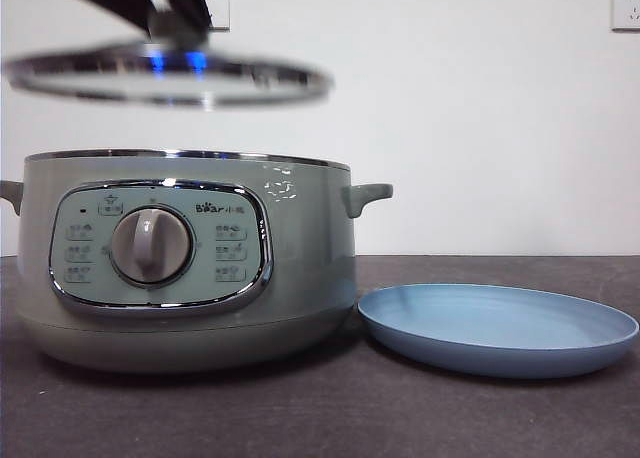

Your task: Take the pumpkin out from the steamer,put the pumpkin in the blue plate,close the lid

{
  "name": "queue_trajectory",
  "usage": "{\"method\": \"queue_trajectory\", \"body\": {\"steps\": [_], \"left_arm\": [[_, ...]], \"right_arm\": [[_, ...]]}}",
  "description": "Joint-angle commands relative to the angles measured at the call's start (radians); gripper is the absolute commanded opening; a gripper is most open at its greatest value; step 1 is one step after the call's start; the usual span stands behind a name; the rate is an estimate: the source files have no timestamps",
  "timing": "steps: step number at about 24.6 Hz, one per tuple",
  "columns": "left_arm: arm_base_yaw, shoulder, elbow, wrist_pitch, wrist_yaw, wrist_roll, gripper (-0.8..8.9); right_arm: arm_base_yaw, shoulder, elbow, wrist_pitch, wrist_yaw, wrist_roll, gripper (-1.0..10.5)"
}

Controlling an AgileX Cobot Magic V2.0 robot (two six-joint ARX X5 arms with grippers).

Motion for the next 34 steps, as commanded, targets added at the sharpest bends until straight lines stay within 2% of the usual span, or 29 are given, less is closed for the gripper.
{"method": "queue_trajectory", "body": {"steps": [1, 5, 8, 14, 18, 22, 29, 31, 34], "left_arm": [[-0.004, -0.081, 0.018, 0.029, -0.033, 0.006, -0.08], [-0.004, -0.19, 0.018, 0.004, -0.111, 0.006, -0.08], [-0.004, -0.267, 0.018, -0.018, -0.173, 0.006, -0.08], [-0.004, -0.385, 0.018, -0.07, -0.329, 0.006, -0.08], [-0.004, -0.441, 0.018, -0.104, -0.439, 0.006, -0.08], [-0.004, -0.483, 0.018, -0.13, -0.502, 0.006, -0.08], [-0.004, -0.51, 0.019, -0.178, -0.572, 0.006, -0.08], [-0.004, -0.509, 0.019, -0.201, -0.586, 0.006, -0.08], [-0.004, -0.509, 0.019, -0.206, -0.585, 0.006, -0.08]], "right_arm": [[0.003, 0.018, 0.003, 0.026, -0.08, -0.004, 4.7], [0.015, 0.056, 0.003, 0.074, -0.156, 0.011, 4.7], [0.069, 0.1, 0.003, 0.124, -0.18, 0.023, 4.7], [0.232, 0.22, 0.009, 0.249, -0.173, 0.053, 4.8], [0.336, 0.344, 0.074, 0.263, -0.17, 0.055, 4.8], [0.426, 0.471, 0.182, 0.25, -0.166, 0.038, 5.6], [0.577, 0.722, 0.486, 0.024, 0.028, -0.106, 5.8], [0.632, 0.838, 0.636, -0.098, 0.127, -0.166, 6.1], [0.7, 0.98, 0.786, -0.183, 0.25, -0.212, 6.1]]}}
